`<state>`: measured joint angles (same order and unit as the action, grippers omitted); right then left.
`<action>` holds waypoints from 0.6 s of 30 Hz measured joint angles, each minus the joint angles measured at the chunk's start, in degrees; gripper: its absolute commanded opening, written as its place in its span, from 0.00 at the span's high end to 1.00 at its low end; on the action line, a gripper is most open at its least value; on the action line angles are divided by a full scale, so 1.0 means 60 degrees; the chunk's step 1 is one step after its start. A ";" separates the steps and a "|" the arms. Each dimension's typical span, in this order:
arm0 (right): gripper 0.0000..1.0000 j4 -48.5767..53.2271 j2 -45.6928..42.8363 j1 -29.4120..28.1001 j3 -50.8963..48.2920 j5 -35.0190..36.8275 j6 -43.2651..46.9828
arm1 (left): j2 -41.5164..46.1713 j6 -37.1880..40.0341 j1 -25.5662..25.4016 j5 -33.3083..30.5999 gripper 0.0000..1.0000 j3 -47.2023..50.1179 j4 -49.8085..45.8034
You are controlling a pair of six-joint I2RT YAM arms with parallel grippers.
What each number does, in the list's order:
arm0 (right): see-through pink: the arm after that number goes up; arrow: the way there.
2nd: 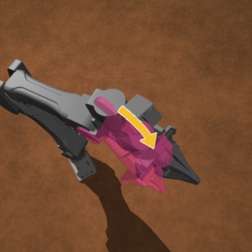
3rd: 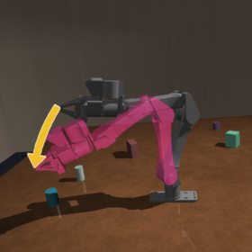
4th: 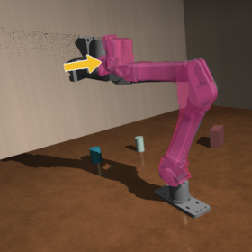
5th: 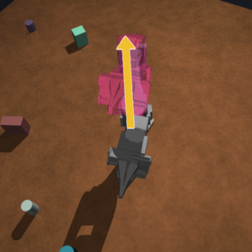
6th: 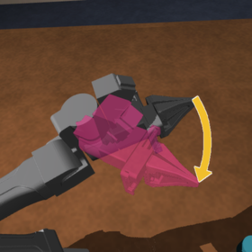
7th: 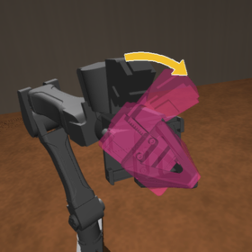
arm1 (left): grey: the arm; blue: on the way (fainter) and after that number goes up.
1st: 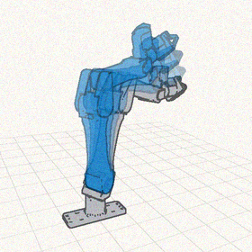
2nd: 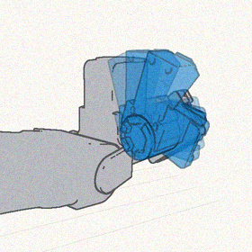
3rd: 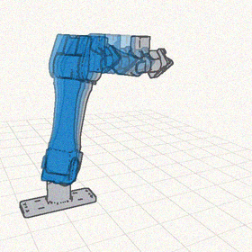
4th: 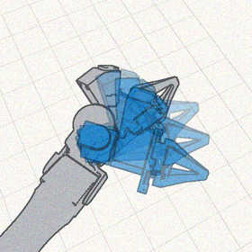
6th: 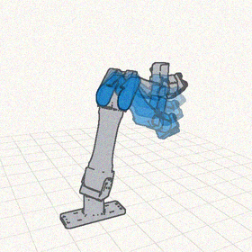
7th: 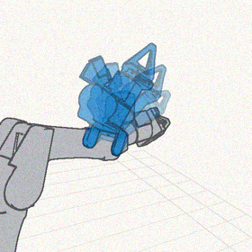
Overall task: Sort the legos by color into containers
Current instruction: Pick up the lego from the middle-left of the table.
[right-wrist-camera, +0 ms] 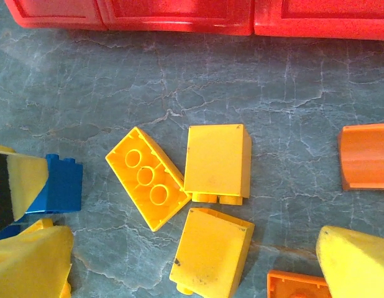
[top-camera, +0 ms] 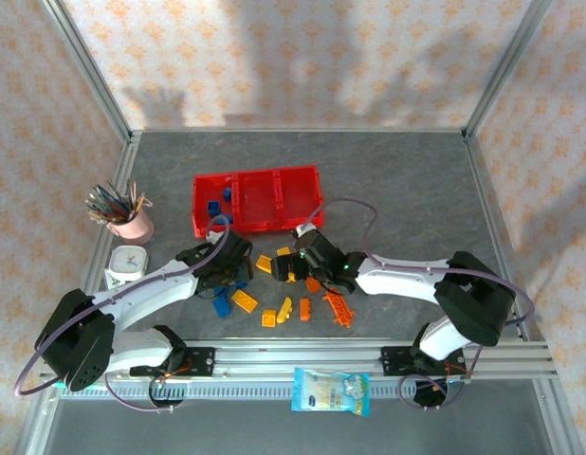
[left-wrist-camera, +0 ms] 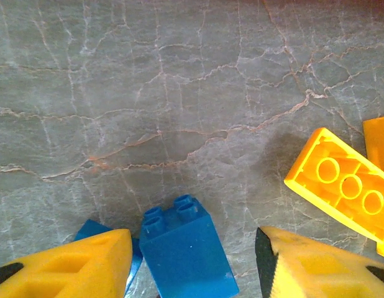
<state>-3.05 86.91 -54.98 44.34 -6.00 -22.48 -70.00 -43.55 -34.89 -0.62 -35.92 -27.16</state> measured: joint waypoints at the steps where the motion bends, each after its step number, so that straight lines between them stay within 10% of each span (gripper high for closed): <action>1: 0.00 0.0000 0.0000 0.0000 0.0000 0.0018 -0.0004 | -0.0058 0.0000 0.0000 0.0022 0.44 0.0000 0.0044; 18: 0.00 0.0000 0.0000 0.0000 0.0000 0.0215 0.0000 | -0.1020 0.0004 -0.0189 0.0025 0.52 -0.0004 0.0619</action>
<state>-3.05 86.91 -54.98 44.34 -4.71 -22.48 -76.12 -43.53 -36.03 -0.47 -35.94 -23.44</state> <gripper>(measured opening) 0.996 0.506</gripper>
